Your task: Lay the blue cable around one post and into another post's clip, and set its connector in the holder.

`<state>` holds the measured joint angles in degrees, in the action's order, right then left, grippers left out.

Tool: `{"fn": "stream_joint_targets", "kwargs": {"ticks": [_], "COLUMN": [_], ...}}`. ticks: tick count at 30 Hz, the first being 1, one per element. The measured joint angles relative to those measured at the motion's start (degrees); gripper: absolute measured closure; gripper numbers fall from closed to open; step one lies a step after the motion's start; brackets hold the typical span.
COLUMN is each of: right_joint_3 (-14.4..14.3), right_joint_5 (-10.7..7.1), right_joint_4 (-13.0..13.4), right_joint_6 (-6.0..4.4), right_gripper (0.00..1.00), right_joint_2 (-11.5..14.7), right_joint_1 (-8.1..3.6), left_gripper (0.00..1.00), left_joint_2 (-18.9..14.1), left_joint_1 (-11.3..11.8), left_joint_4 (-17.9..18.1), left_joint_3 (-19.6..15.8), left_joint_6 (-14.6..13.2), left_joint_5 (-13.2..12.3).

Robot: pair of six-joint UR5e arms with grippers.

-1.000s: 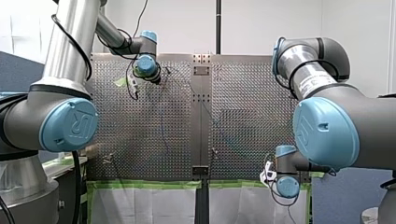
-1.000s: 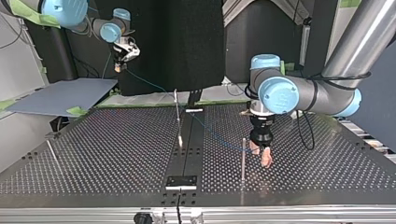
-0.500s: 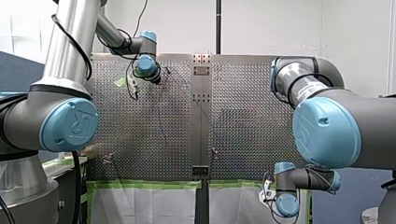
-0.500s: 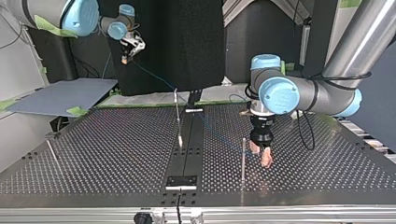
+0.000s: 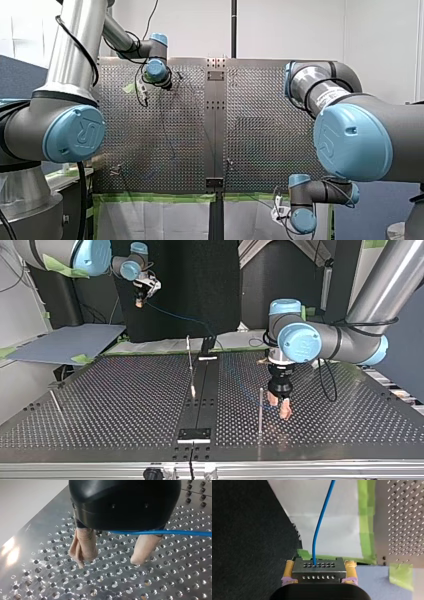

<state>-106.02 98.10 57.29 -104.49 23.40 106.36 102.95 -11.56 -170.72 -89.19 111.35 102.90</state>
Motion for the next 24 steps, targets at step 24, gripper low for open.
{"fn": "stream_joint_targets", "kwargs": {"ticks": [24], "right_joint_3": [-0.11], "right_joint_5": [-0.37], "right_joint_4": [-3.29], "right_joint_6": [-4.96], "right_gripper": [0.81], "right_joint_2": [12.99], "right_joint_1": [-1.06], "left_gripper": [0.0], "left_joint_2": [0.0], "left_joint_1": [0.11], "left_joint_4": [0.03], "left_joint_3": [0.0], "left_joint_6": [0.0], "left_joint_5": [-0.36]}}
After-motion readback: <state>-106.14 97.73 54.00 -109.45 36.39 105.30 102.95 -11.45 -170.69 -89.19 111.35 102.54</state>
